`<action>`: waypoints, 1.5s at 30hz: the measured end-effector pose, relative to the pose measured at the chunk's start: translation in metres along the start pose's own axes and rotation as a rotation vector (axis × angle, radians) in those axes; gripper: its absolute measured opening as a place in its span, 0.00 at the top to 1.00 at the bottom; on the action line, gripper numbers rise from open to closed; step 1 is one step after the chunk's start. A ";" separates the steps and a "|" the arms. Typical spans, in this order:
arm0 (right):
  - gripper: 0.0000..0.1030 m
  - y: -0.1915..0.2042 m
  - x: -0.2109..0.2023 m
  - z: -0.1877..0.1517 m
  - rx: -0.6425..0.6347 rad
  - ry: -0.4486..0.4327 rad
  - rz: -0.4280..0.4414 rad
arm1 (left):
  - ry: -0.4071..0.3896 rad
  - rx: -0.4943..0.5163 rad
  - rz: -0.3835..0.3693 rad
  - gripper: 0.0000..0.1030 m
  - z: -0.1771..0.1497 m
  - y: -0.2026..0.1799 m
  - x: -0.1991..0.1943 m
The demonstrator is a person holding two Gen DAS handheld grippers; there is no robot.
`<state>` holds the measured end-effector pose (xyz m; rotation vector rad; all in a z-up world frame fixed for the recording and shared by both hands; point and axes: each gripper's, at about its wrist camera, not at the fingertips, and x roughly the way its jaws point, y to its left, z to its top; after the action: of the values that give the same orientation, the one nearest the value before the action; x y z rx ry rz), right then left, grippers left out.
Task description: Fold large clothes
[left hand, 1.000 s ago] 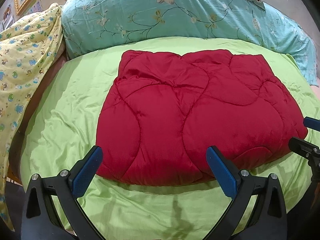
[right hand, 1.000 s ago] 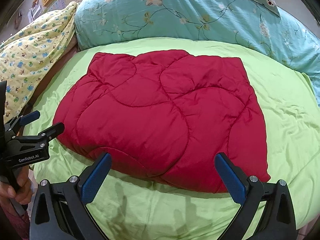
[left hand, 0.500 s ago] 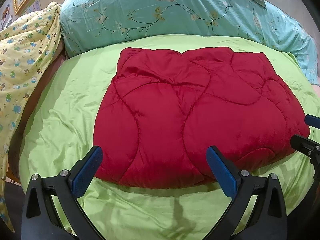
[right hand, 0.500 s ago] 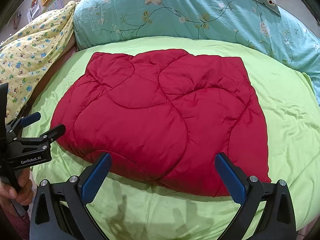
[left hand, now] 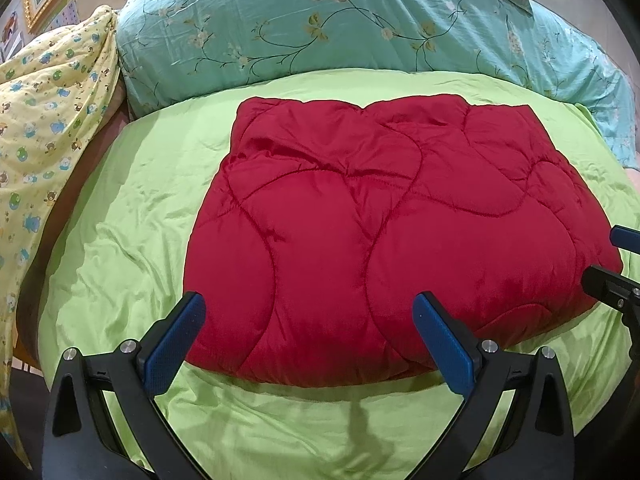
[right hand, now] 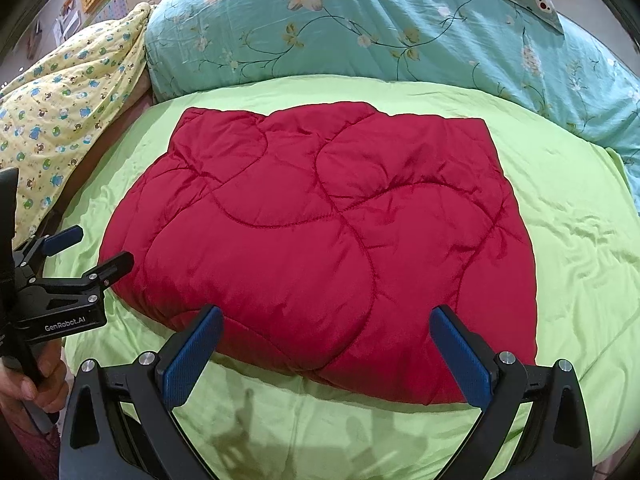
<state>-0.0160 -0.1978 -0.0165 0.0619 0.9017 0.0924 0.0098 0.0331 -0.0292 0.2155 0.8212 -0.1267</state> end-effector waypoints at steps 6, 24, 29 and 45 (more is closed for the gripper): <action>0.00 0.000 0.000 0.002 0.000 -0.002 0.001 | -0.002 0.005 0.001 0.00 0.004 -0.001 0.002; 0.00 0.001 0.001 0.008 0.001 -0.009 0.000 | -0.014 0.008 0.004 0.00 0.011 -0.002 0.004; 0.00 0.000 0.001 0.008 0.001 -0.010 0.000 | -0.015 0.010 0.004 0.00 0.011 -0.003 0.003; 0.00 0.000 0.002 0.010 -0.002 -0.012 0.005 | -0.016 0.007 0.003 0.00 0.012 -0.002 0.002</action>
<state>-0.0064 -0.1979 -0.0121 0.0624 0.8891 0.0973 0.0196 0.0279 -0.0230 0.2217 0.8050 -0.1285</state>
